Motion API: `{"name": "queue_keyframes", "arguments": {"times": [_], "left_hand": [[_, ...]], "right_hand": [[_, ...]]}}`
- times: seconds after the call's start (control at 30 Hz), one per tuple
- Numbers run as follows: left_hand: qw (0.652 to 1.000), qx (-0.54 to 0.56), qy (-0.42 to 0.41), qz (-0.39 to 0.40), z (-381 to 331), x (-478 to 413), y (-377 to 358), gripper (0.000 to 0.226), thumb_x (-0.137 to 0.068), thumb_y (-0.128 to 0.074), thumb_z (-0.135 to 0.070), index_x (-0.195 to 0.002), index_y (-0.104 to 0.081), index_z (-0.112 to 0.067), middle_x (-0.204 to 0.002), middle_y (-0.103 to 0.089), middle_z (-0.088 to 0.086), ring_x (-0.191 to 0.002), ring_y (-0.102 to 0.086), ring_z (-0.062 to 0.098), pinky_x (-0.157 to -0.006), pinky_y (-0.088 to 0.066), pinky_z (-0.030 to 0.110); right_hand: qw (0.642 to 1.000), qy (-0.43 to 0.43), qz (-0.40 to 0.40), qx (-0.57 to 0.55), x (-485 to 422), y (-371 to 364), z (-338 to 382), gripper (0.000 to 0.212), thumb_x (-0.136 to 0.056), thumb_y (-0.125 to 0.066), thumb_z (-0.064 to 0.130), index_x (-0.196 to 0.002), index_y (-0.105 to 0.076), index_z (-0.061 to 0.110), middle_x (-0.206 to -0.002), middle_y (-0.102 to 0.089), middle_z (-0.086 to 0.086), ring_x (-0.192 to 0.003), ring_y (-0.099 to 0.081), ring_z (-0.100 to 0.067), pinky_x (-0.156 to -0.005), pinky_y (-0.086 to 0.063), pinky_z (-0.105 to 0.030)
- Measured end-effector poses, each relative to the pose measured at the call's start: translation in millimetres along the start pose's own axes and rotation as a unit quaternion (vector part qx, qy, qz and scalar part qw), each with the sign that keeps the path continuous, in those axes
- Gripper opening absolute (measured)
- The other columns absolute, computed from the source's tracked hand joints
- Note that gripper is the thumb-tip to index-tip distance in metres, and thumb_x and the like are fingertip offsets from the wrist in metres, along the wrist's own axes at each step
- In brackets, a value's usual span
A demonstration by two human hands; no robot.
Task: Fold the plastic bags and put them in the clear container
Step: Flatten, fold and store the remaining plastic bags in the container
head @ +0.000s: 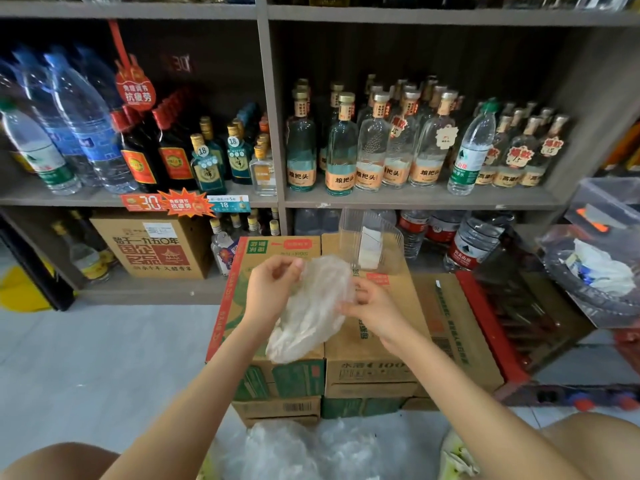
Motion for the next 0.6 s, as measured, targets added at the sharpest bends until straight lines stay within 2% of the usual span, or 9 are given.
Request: {"name": "queue_keyframes", "arguments": {"times": [0.1, 0.2, 0.3, 0.37, 0.4, 0.43, 0.5, 0.57, 0.6], "left_hand": [[0.998, 0.008, 0.021, -0.051, 6, -5, 22, 0.016, -0.094, -0.06, -0.02, -0.08, -0.065, -0.015, -0.069, -0.062, -0.003, -0.062, -0.056, 0.005, -0.056, -0.044, 0.009], [0.993, -0.021, 0.064, -0.099, 23, -15, 49, 0.017, -0.095, -0.059, -0.022, -0.081, -0.065, -0.015, -0.071, -0.062, -0.002, -0.07, -0.057, 0.014, -0.065, -0.047, 0.026], [0.991, -0.072, 0.092, -0.071, 37, -22, 53, 0.017, -0.095, -0.059, -0.029, -0.093, -0.067, -0.015, -0.088, -0.068, 0.001, -0.086, -0.063, 0.022, -0.079, -0.051, 0.038], [0.981, -0.165, 0.046, -0.087, 25, -19, 55, 0.022, -0.094, -0.058, -0.037, -0.101, -0.067, -0.018, -0.101, -0.067, 0.0, -0.095, -0.062, 0.021, -0.08, -0.051, 0.038], [0.975, -0.202, -0.011, -0.096, 11, -14, 52, 0.026, -0.093, -0.058, -0.041, -0.103, -0.067, -0.019, -0.103, -0.065, -0.002, -0.097, -0.06, 0.019, -0.08, -0.049, 0.037], [0.969, -0.22, -0.078, -0.085, -7, -6, 45, 0.033, -0.09, -0.058, -0.048, -0.105, -0.067, -0.019, -0.104, -0.064, -0.005, -0.099, -0.057, 0.016, -0.082, -0.046, 0.034], [0.959, -0.231, -0.165, 0.01, -32, 12, 17, 0.053, -0.082, -0.054, -0.065, -0.11, -0.067, -0.022, -0.109, -0.059, -0.013, -0.104, -0.051, 0.007, -0.089, -0.037, 0.028], [0.948, -0.245, -0.167, 0.117, -36, 31, -14, 0.074, -0.071, -0.053, -0.078, -0.122, -0.062, -0.025, -0.118, -0.054, -0.017, -0.112, -0.046, 0.002, -0.097, -0.031, 0.026], [0.945, -0.25, -0.158, 0.143, -32, 36, -24, 0.08, -0.068, -0.055, -0.079, -0.127, -0.059, -0.026, -0.123, -0.054, -0.017, -0.114, -0.045, 0.002, -0.1, -0.032, 0.026]], "right_hand": [[0.999, 0.018, -0.033, -0.01, 1, 3, 4, 0.028, -0.084, -0.069, 0.008, -0.111, -0.064, 0.013, -0.103, -0.07, 0.001, -0.096, -0.066, -0.016, -0.085, -0.055, -0.03], [0.999, 0.025, -0.022, -0.028, 4, 9, 13, 0.015, -0.085, -0.069, 0.01, -0.099, -0.068, 0.015, -0.091, -0.073, -0.005, -0.081, -0.066, -0.018, -0.073, -0.055, -0.032], [0.999, 0.035, -0.025, -0.028, 9, 13, 22, 0.008, -0.084, -0.071, 0.012, -0.091, -0.069, 0.015, -0.074, -0.071, 0.0, -0.065, -0.06, -0.01, -0.058, -0.049, -0.023], [0.998, 0.042, -0.045, -0.023, 10, 16, 26, 0.008, -0.083, -0.072, 0.013, -0.09, -0.07, 0.01, -0.071, -0.069, 0.001, -0.062, -0.058, -0.008, -0.054, -0.047, -0.02], [0.997, 0.046, -0.059, -0.02, 11, 17, 28, 0.01, -0.082, -0.073, 0.014, -0.089, -0.069, 0.008, -0.071, -0.068, 0.0, -0.06, -0.058, -0.008, -0.053, -0.046, -0.019], [0.996, 0.049, -0.07, -0.016, 11, 17, 30, 0.013, -0.08, -0.075, 0.016, -0.086, -0.068, 0.007, -0.07, -0.067, -0.001, -0.058, -0.057, -0.007, -0.052, -0.046, -0.019], [0.995, 0.058, -0.08, -0.016, 11, 15, 32, 0.016, -0.078, -0.078, 0.018, -0.079, -0.067, 0.007, -0.063, -0.064, 0.002, -0.051, -0.055, -0.005, -0.05, -0.044, -0.018], [0.995, 0.063, -0.072, -0.027, 12, 12, 34, 0.02, -0.076, -0.079, 0.023, -0.075, -0.067, 0.007, -0.057, -0.061, 0.003, -0.049, -0.052, -0.006, -0.05, -0.043, -0.019], [0.995, 0.066, -0.061, -0.032, 12, 11, 35, 0.021, -0.077, -0.078, 0.025, -0.077, -0.068, 0.007, -0.058, -0.06, 0.002, -0.051, -0.052, -0.008, -0.051, -0.043, -0.02]]}}
Point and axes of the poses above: each hand's wrist, its own x-axis away from the middle knuckle, its own y-axis out of the back of the hand, z = x × y, the point moved 8 cm from there along -x, towards the middle knuckle
